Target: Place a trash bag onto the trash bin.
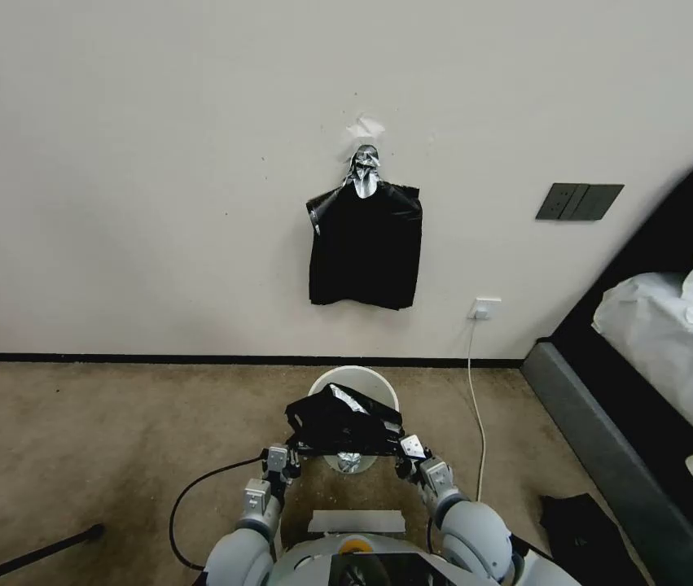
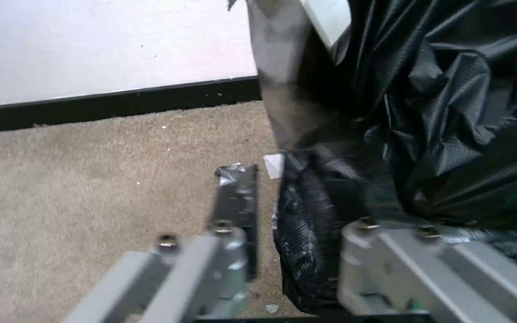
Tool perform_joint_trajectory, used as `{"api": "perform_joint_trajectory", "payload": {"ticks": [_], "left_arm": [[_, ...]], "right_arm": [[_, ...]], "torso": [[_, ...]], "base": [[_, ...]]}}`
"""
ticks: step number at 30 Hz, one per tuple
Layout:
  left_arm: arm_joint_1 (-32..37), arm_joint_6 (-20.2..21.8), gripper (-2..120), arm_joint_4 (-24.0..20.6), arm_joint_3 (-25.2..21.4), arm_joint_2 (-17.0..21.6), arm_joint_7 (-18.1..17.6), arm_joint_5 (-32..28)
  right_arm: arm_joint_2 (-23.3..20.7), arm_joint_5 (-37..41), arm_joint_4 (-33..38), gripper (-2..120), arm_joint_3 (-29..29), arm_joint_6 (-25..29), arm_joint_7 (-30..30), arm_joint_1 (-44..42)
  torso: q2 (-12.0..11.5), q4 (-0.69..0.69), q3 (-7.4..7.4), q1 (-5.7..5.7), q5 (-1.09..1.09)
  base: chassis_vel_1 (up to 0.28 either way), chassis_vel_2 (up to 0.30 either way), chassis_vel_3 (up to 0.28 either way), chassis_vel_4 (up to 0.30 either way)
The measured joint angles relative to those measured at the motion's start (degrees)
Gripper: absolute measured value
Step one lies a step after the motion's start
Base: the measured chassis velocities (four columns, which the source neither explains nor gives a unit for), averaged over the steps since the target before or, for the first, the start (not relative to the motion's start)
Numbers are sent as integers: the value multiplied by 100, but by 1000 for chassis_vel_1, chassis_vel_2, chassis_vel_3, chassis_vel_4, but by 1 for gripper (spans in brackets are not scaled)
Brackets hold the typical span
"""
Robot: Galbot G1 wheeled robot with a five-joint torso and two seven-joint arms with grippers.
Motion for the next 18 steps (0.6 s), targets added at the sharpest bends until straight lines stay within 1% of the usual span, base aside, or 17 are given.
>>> {"api": "perform_joint_trajectory", "payload": {"ticks": [1,3,4,5,6,8,9,10,12,13,14,16,17,18], "left_arm": [[0,0,28,0,0,0,0,0],[42,2,35,-31,-58,24,209,-3],[90,-2,43,-67,-129,47,440,-3],[90,-2,43,-67,-129,47,440,-3],[108,-6,45,-80,-155,53,506,-1],[169,-45,58,-122,-233,82,665,5],[169,-45,58,-122,-233,82,665,5],[214,-80,64,-152,-304,105,760,9],[325,-188,70,-211,-514,168,1085,58],[325,-188,70,-211,-514,168,1085,58],[356,-264,77,-212,-610,192,1208,69],[395,-460,87,-174,-783,230,1510,56],[395,-460,87,-174,-783,230,1510,56],[407,-668,92,-105,-915,243,1784,23]], "right_arm": [[0,0,0,25,0,0,0,0],[-8,-8,49,32,38,-58,-43,-12],[-17,-15,101,38,78,-123,-71,-32],[-17,-15,101,38,78,-123,-71,-32],[-21,-20,122,41,96,-147,-81,-44],[-47,-30,222,55,176,-205,-139,-124],[-47,-30,222,55,176,-205,-139,-124],[-66,-40,290,59,222,-223,-173,-181],[-110,-84,440,68,331,-258,-275,-321],[-110,-84,440,68,331,-258,-275,-321],[-122,-112,469,73,361,-264,-309,-357],[-128,-173,506,84,421,-268,-396,-403],[-128,-173,506,84,421,-268,-396,-403],[-129,-183,546,88,475,-248,-500,-431]], "torso": [[0,0,0,0,0],[0,0,0,0,0],[0,0,0,0,0],[0,0,0,0,0],[0,0,0,0,0],[0,0,0,0,0],[0,0,0,0,0],[0,0,0,0,-1],[0,0,0,0,-1],[0,0,0,0,-1],[0,0,0,0,-1],[0,0,0,0,0],[0,0,0,0,0],[0,0,0,0,-1]], "base": [[0,0,0,0],[0,0,0,0],[0,0,0,0],[0,0,0,0],[0,0,0,0],[0,0,0,0],[0,0,0,0],[0,0,0,0],[0,0,0,0],[0,0,0,0],[0,0,0,0],[0,0,0,0],[0,0,0,0],[0,0,0,0]]}}
